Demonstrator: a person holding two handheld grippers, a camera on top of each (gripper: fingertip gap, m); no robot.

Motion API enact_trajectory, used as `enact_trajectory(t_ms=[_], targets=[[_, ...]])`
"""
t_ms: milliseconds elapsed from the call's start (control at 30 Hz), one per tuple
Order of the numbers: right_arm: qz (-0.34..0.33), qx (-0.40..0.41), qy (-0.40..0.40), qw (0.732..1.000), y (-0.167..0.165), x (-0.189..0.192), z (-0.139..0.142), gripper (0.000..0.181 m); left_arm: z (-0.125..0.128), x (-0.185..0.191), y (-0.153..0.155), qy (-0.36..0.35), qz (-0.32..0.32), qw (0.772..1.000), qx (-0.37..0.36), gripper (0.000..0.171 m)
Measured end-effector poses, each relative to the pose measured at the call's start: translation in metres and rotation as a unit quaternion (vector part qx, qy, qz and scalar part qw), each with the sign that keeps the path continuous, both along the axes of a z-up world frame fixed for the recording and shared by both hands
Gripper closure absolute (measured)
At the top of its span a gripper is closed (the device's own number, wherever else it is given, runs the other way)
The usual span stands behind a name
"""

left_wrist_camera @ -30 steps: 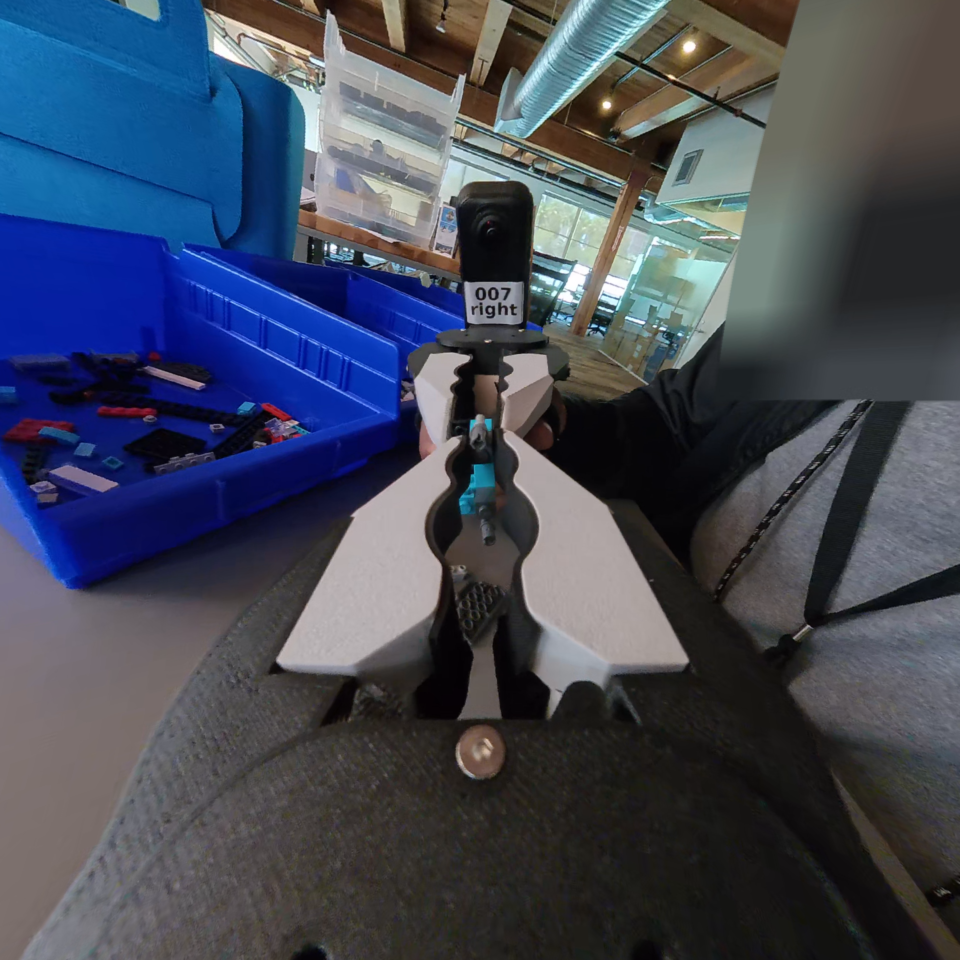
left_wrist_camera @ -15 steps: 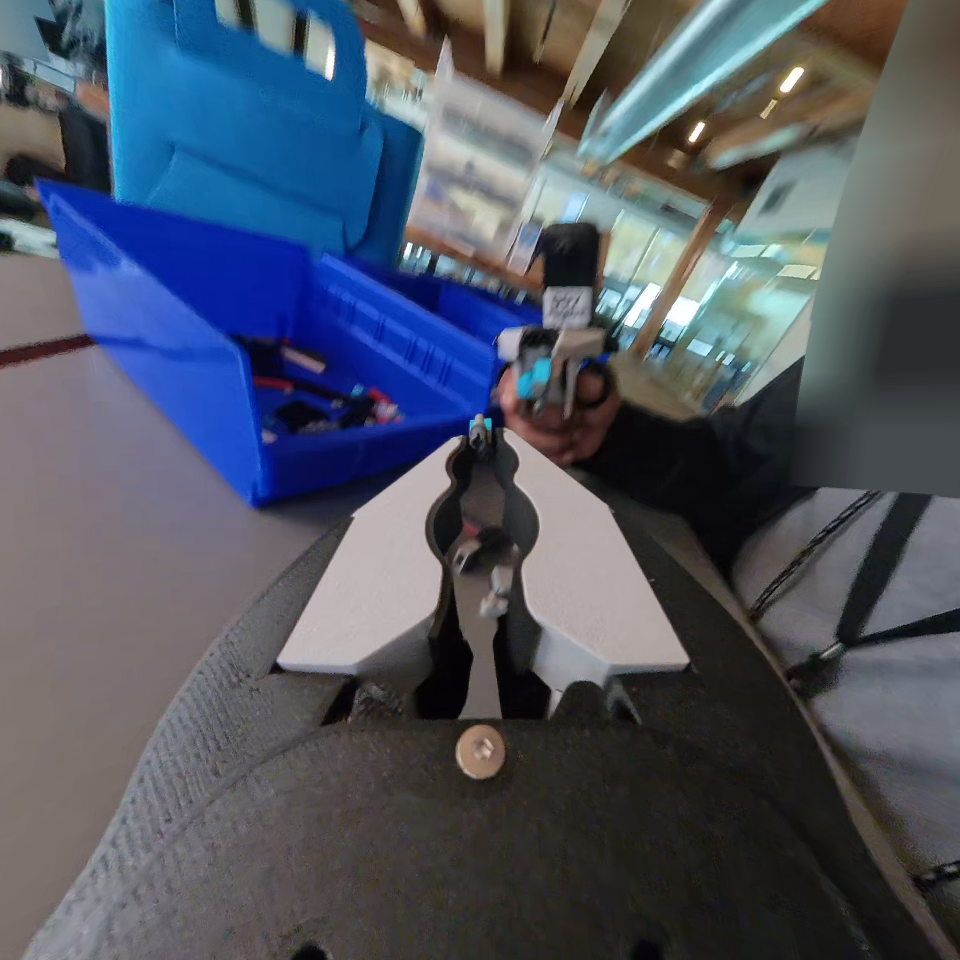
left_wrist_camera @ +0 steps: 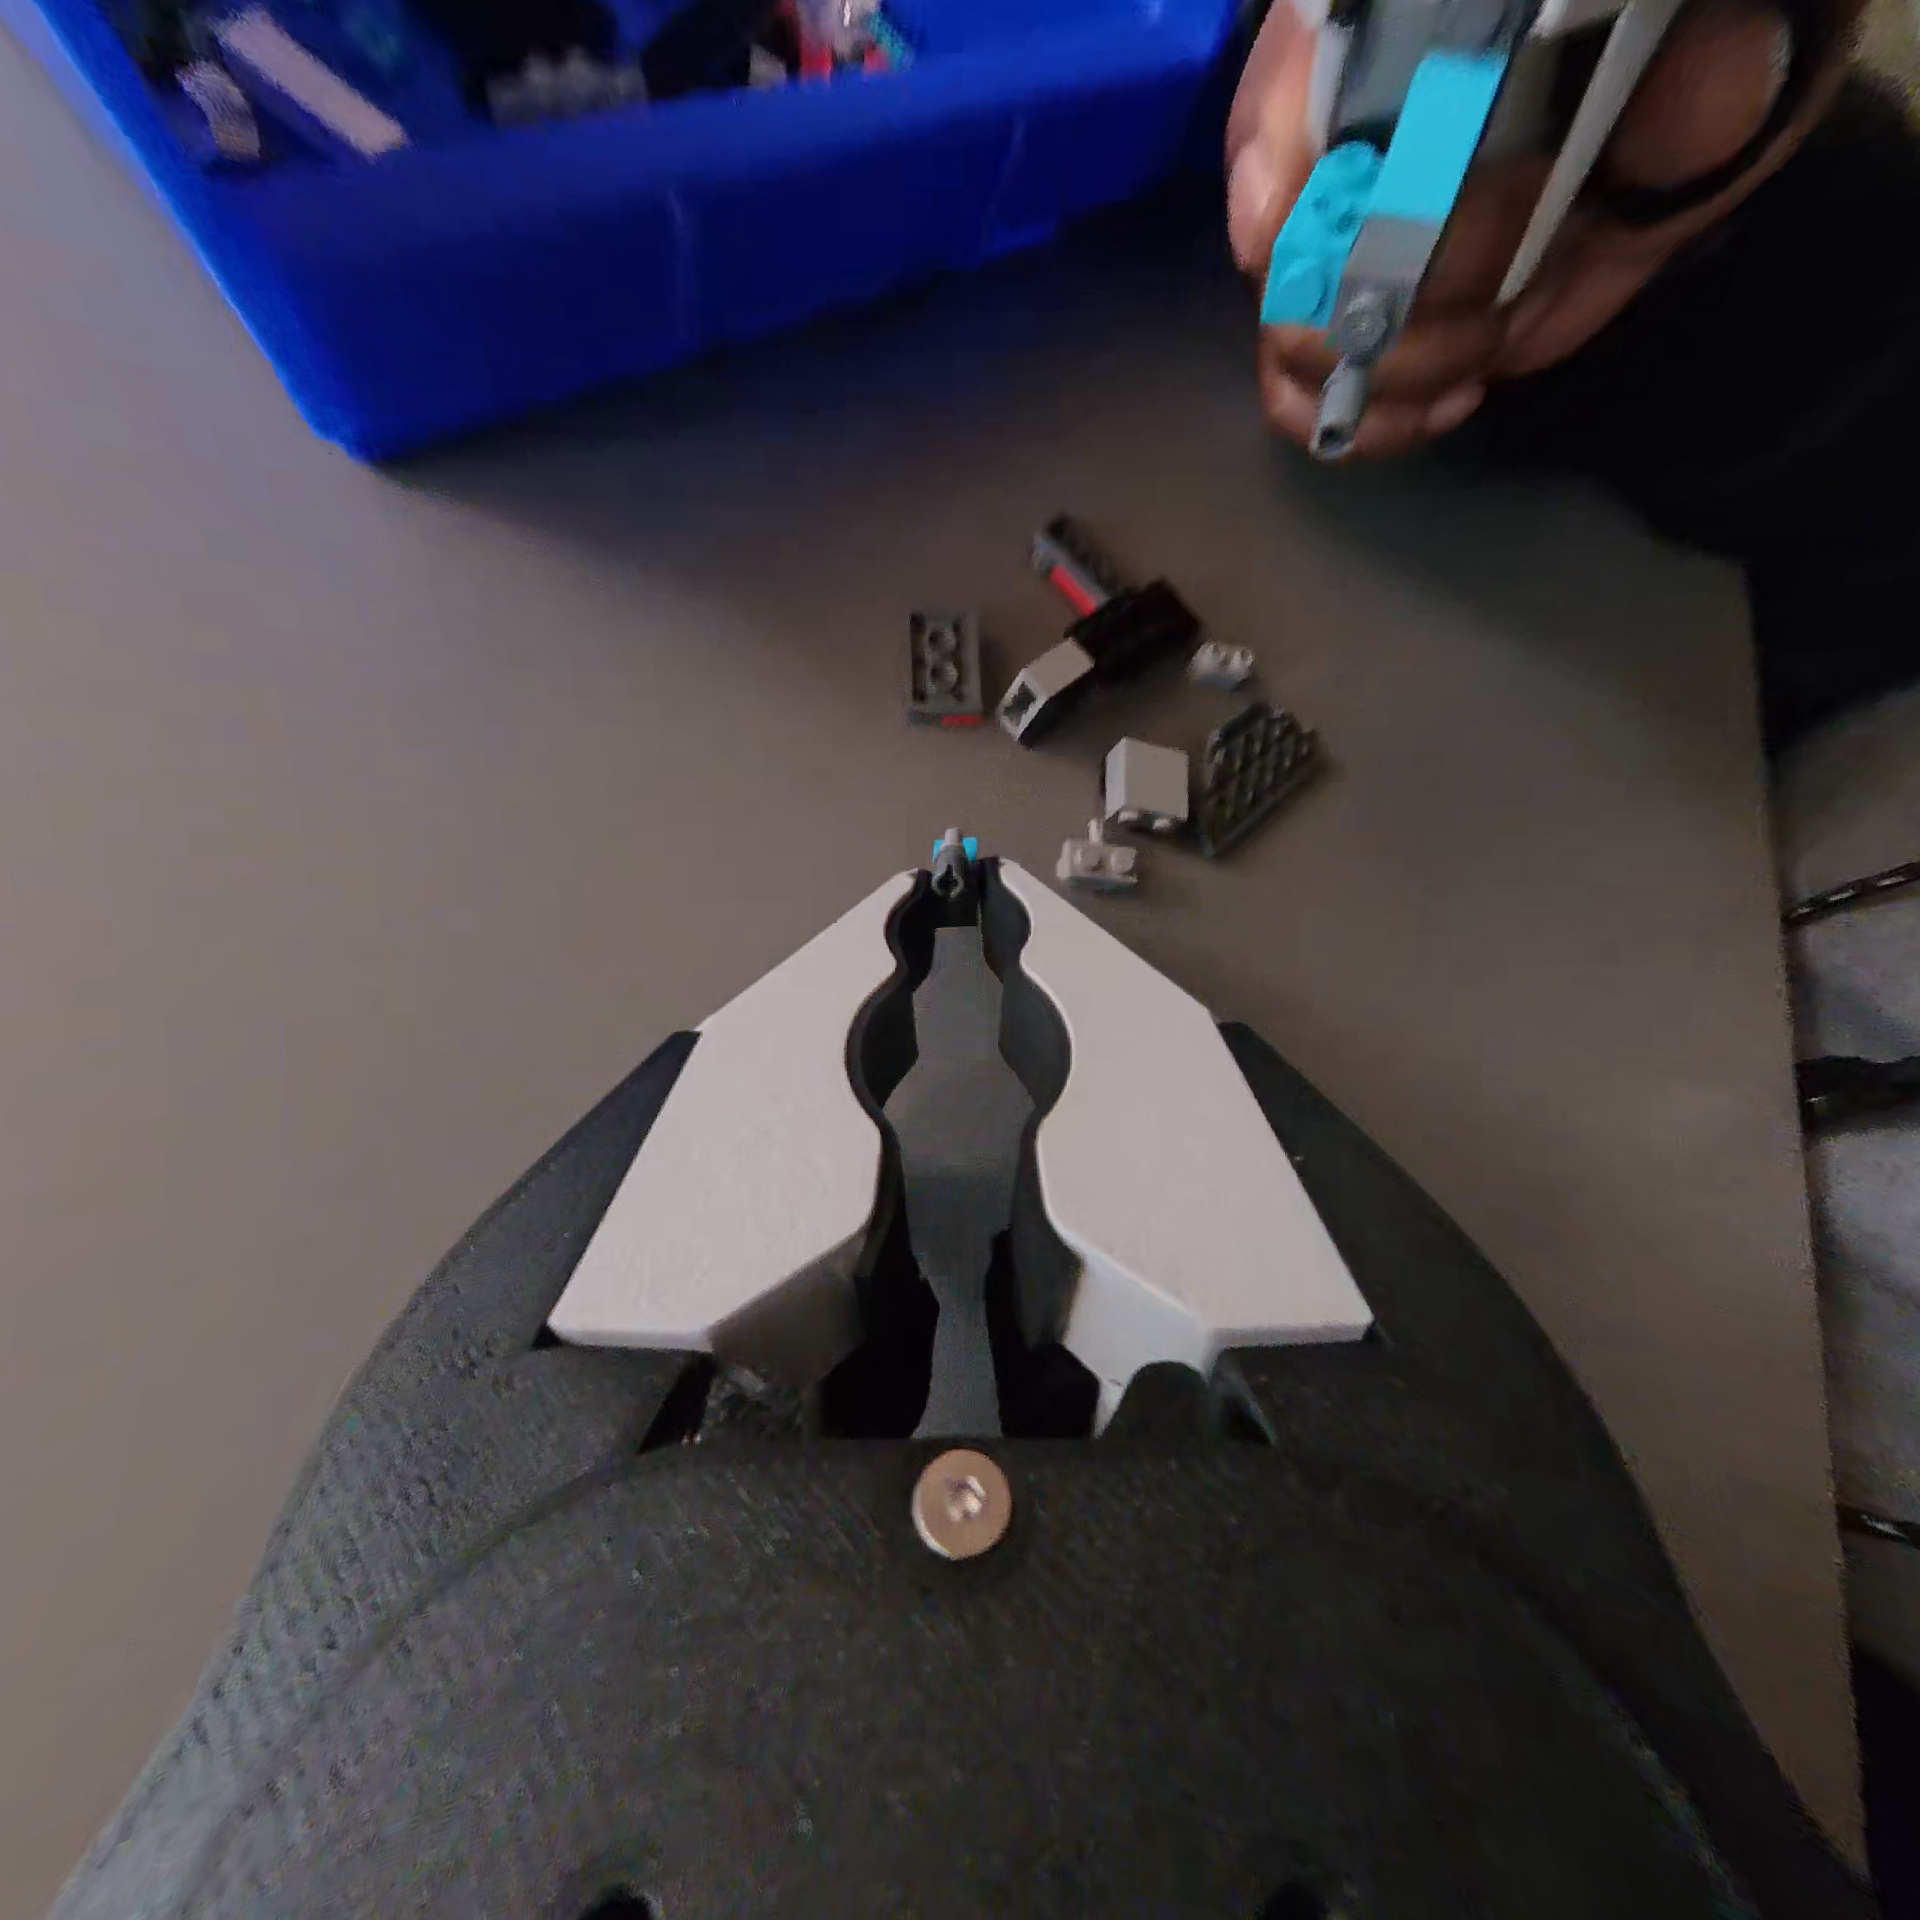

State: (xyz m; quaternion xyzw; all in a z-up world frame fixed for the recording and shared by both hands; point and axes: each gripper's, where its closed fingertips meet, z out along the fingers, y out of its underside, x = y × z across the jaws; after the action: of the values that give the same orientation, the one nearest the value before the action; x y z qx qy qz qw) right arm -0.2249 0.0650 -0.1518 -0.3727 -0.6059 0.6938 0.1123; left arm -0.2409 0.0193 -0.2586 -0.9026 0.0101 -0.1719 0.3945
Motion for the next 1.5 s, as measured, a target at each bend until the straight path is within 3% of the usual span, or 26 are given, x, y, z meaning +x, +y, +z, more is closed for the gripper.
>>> enact_trajectory(t_ms=[100,200,300,367,467,567,867,1000,1167,1500], targets=[[0.001,0.000,-0.007,1.000,-0.001,-0.001,-0.003,0.165,-0.006,0.000,-0.003,0.006,0.000,1.000,-0.020,0.160],[0.005,-0.003,-0.010,1.000,-0.003,0.000,-0.004,0.164,-0.002,-0.002,-0.002,-0.002,0.007,1.000,-0.008,0.137],[0.014,-0.016,-0.013,1.000,-0.006,0.001,-0.003,0.164,0.021,-0.001,0.006,-0.020,0.000,0.998,0.064,0.119],[0.026,-0.038,-0.013,0.999,-0.008,0.003,0.001,0.164,0.047,0.007,0.013,-0.051,-0.007,0.990,0.131,0.118],[0.046,-0.074,-0.008,0.996,-0.011,0.007,0.008,0.164,0.085,0.027,0.019,-0.117,-0.031,0.967,0.224,0.122],[0.051,-0.081,-0.009,0.995,-0.013,0.008,0.008,0.164,0.097,0.037,0.021,-0.130,-0.044,0.956,0.259,0.129],[0.065,-0.082,-0.018,0.994,-0.021,0.008,0.002,0.164,0.094,0.041,0.027,-0.142,-0.035,0.954,0.262,0.154],[0.064,-0.084,-0.020,0.994,-0.021,0.008,0.002,0.164,0.095,0.039,0.027,-0.147,-0.031,0.952,0.268,0.155],[0.066,-0.077,-0.025,0.994,-0.021,0.008,0.001,0.149,0.101,0.034,0.025,-0.145,-0.021,0.947,0.285,0.155],[0.064,-0.031,0.004,0.997,-0.026,0.012,-0.001,0.164,0.098,0.039,0.025,-0.135,-0.034,0.951,0.276,0.155]])
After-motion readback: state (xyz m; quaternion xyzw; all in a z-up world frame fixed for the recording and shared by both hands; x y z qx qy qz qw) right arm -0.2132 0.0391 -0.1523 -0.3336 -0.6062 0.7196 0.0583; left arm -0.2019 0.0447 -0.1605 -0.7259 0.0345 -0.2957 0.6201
